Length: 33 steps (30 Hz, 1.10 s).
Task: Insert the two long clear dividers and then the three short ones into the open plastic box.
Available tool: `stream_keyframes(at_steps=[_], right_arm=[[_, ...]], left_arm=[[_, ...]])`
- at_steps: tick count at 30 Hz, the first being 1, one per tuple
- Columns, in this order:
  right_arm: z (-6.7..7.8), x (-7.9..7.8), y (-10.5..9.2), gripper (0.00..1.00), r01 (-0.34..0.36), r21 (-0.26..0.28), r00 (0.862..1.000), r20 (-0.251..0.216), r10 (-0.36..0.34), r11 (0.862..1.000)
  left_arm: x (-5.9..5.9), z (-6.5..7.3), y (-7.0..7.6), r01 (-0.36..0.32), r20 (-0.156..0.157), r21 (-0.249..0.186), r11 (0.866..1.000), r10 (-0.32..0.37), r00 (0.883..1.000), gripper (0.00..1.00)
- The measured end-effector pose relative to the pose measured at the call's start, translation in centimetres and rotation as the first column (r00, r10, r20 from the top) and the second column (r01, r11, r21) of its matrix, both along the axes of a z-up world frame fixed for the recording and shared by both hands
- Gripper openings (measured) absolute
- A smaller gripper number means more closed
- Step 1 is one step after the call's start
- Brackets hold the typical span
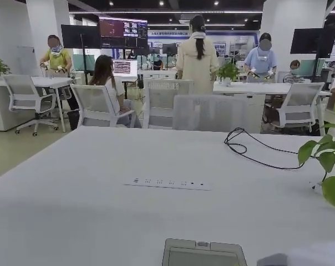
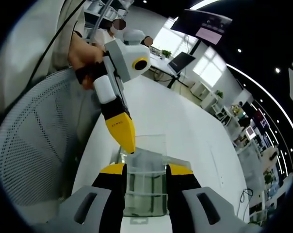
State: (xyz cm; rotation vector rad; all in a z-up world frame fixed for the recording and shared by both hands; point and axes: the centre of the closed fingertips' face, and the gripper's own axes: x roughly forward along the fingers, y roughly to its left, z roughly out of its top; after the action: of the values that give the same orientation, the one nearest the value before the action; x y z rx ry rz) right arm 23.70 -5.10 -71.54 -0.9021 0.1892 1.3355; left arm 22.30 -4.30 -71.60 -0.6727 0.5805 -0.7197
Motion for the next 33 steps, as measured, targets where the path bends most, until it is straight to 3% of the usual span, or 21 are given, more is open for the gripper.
stream_keyframes(at_steps=[5, 8, 11, 15, 16, 20, 21, 23, 26, 29, 31, 33], right_arm=[[-0.2, -0.1, -0.1, 0.34, 0.009, 0.0, 1.0, -0.013, -0.009, 1.0], [-0.1, -0.4, -0.2, 0.34, 0.012, 0.017, 0.998, -0.06, -0.011, 1.0], [-0.1, -0.9, -0.3, 0.33, 0.005, 0.028, 0.994, -0.106, -0.002, 1.0], [0.2, -1.4, -0.4, 0.32, 0.004, 0.049, 0.987, -0.16, 0.004, 0.999], [0.2, -1.5, -0.4, 0.32, 0.005, 0.053, 0.986, -0.166, 0.004, 0.999], [0.6, -2.3, -0.4, 0.34, 0.004, 0.083, 0.966, -0.257, 0.018, 0.997], [0.6, -2.4, -0.4, 0.34, 0.001, 0.085, 0.963, -0.27, 0.022, 0.996], [0.8, -2.8, -0.5, 0.34, -0.013, 0.088, 0.952, -0.303, 0.04, 0.996], [0.5, -3.3, -0.9, 0.33, -0.026, 0.07, 0.935, -0.351, 0.049, 0.997], [0.1, -4.0, -1.3, 0.33, -0.057, 0.042, 0.923, -0.379, 0.069, 0.997], [0.0, -4.6, -1.4, 0.31, -0.075, 0.046, 0.906, -0.415, 0.087, 0.996], [0.1, -5.3, -1.4, 0.29, -0.089, 0.056, 0.887, -0.45, 0.105, 0.994]], left_arm=[[-0.2, -0.2, -0.1, 0.011, 0.008, 0.02, 1.0, -0.012, 1.0, 0.0], [-0.3, -1.0, 0.3, 0.024, 0.038, 0.109, 0.994, -0.029, 0.999, 0.0], [-0.6, -1.4, 0.4, 0.054, 0.07, 0.163, 0.985, -0.066, 0.995, 0.0], [-1.3, -2.5, 0.5, 0.113, 0.125, 0.312, 0.943, -0.158, 0.979, 0.0], [-1.4, -2.5, 0.4, 0.117, 0.131, 0.324, 0.939, -0.167, 0.977, 0.0], [-2.1, -2.6, -0.1, 0.165, 0.186, 0.385, 0.908, -0.251, 0.95, 0.0], [-2.2, -2.7, -0.2, 0.174, 0.194, 0.406, 0.897, -0.27, 0.943, 0.0], [-2.5, -3.0, -0.3, 0.199, 0.213, 0.474, 0.858, -0.331, 0.919, 0.0], [-2.9, -2.9, -0.8, 0.229, 0.236, 0.5, 0.835, -0.386, 0.892, 0.0], [-3.6, -2.7, -1.4, 0.273, 0.26, 0.523, 0.807, -0.457, 0.851, 0.0], [-4.3, -2.5, -1.9, 0.304, 0.277, 0.534, 0.789, -0.503, 0.819, 0.0], [-4.9, -2.5, -2.2, 0.331, 0.281, 0.536, 0.777, -0.534, 0.797, 0.0]])
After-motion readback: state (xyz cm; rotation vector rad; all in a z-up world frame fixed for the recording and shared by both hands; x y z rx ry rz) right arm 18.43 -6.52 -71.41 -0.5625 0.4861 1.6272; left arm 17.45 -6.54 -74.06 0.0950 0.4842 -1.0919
